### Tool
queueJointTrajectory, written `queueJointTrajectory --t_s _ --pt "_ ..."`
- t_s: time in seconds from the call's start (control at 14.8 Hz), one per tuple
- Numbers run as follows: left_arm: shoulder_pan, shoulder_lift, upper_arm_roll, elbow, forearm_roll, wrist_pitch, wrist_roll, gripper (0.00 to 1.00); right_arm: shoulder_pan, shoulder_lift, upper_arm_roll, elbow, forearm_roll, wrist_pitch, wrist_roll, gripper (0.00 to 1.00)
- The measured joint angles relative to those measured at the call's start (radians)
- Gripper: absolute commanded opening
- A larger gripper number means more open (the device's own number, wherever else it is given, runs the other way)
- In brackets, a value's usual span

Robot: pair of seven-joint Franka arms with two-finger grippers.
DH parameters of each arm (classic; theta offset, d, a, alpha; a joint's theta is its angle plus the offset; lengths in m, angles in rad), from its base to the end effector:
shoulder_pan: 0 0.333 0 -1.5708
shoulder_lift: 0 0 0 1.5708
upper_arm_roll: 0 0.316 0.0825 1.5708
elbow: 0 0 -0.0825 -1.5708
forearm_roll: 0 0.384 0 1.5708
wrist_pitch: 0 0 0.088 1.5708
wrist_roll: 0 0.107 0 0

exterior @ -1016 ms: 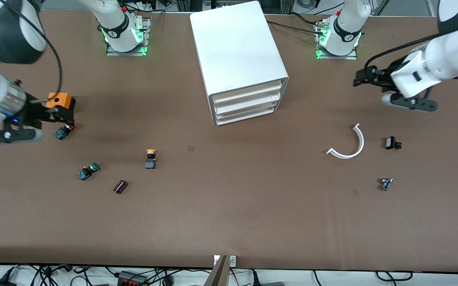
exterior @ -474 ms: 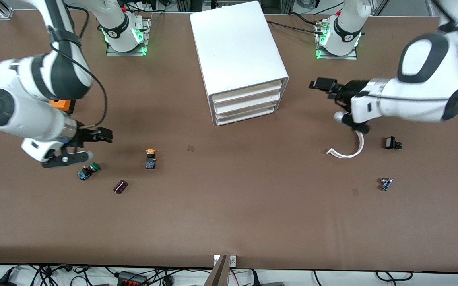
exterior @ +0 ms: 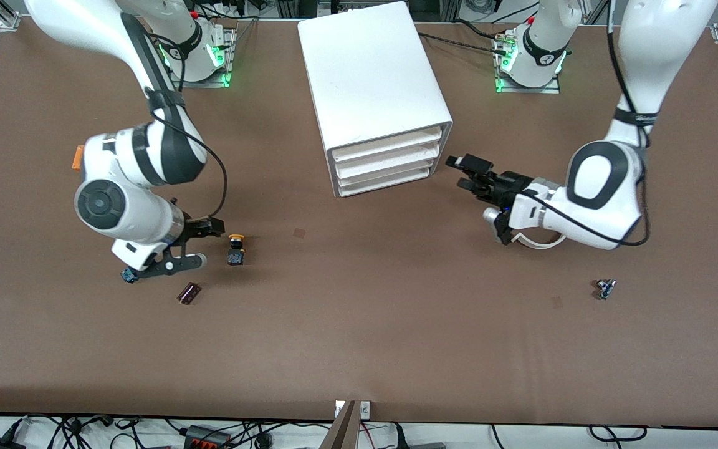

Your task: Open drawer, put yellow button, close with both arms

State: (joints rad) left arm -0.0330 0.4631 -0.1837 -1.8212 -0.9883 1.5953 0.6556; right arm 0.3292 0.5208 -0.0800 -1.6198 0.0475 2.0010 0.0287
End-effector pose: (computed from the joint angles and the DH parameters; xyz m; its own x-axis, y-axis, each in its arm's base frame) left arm 0.5610 -0.2049 0.2983 0.8575 -0.5061 -0.0929 -0.1117 -0.3592 0.9265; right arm 0.6460 0.1738 0.3110 0.9697 0.2019 -0.1372 0.2043 -0.9789 0.0037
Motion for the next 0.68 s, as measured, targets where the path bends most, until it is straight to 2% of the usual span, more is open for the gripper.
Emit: queueJointTrajectory --t_s 0.2,0.34,0.41,0.61,0.68 --pt "-0.02 0.001 -0.017 -0.081 -0.096 0.019 0.088 0.86 0.018 0.064 0.0 0.0 0.0 0.074 0.001 1.0" --pt "-0.023 0.001 -0.03 -0.111 -0.103 0.021 0.132 0.76 0.026 0.088 0.0 0.0 0.0 0.089 0.002 1.0" --pt "-0.024 0.001 -0.033 -0.123 -0.104 0.021 0.152 0.68 0.028 0.095 0.0 0.0 0.0 0.094 0.003 1.0" --pt "-0.03 0.001 -0.047 -0.158 -0.104 0.02 0.221 0.53 0.027 0.126 0.0 0.0 0.0 0.144 0.003 1.0" --pt "-0.036 0.002 -0.053 -0.173 -0.104 0.021 0.248 0.44 0.027 0.142 0.0 0.0 0.0 0.163 0.005 1.0"
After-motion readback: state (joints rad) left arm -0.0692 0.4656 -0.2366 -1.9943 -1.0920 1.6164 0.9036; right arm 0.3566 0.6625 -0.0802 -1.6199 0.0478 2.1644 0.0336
